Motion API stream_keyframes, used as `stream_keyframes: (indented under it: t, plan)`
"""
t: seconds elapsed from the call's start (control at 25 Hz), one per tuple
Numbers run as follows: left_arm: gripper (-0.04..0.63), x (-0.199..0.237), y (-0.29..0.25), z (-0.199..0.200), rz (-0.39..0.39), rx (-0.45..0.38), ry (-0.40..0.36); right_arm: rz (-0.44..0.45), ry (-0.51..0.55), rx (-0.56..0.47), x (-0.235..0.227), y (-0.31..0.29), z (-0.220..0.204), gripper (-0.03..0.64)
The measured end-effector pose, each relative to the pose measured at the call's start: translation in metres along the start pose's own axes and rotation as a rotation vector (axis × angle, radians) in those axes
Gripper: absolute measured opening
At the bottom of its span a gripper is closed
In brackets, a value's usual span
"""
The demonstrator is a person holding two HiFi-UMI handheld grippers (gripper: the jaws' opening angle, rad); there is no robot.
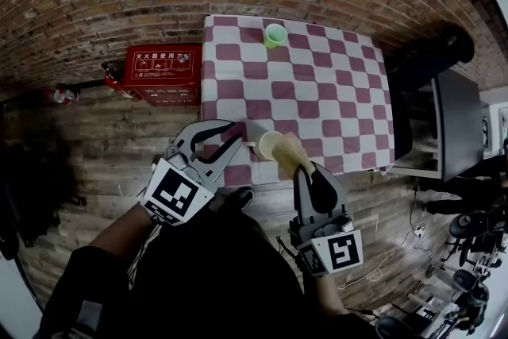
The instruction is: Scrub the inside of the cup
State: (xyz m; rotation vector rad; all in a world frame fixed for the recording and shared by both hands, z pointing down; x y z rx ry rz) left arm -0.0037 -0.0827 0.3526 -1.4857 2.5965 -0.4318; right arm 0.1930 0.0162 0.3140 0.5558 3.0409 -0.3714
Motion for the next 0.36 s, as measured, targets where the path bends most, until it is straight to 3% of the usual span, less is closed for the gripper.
stream_keyframes:
  t: [0.36]
  plan:
    - [0.086, -0.0006, -0.0026, -0.0014, -0.012, 0.001, 0.001, -0.008, 0.003, 0.017, -0.0013, -0.0003, -0.0061, 0.071]
Point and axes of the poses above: the fingertips, and each gripper's own axes: y backward along the fingers, x to its left, z out of its top, the point moved 8 cm from there along y, backward along the fingers, and after that the axes turned 3 degrees about y, right-handed, at the moved point
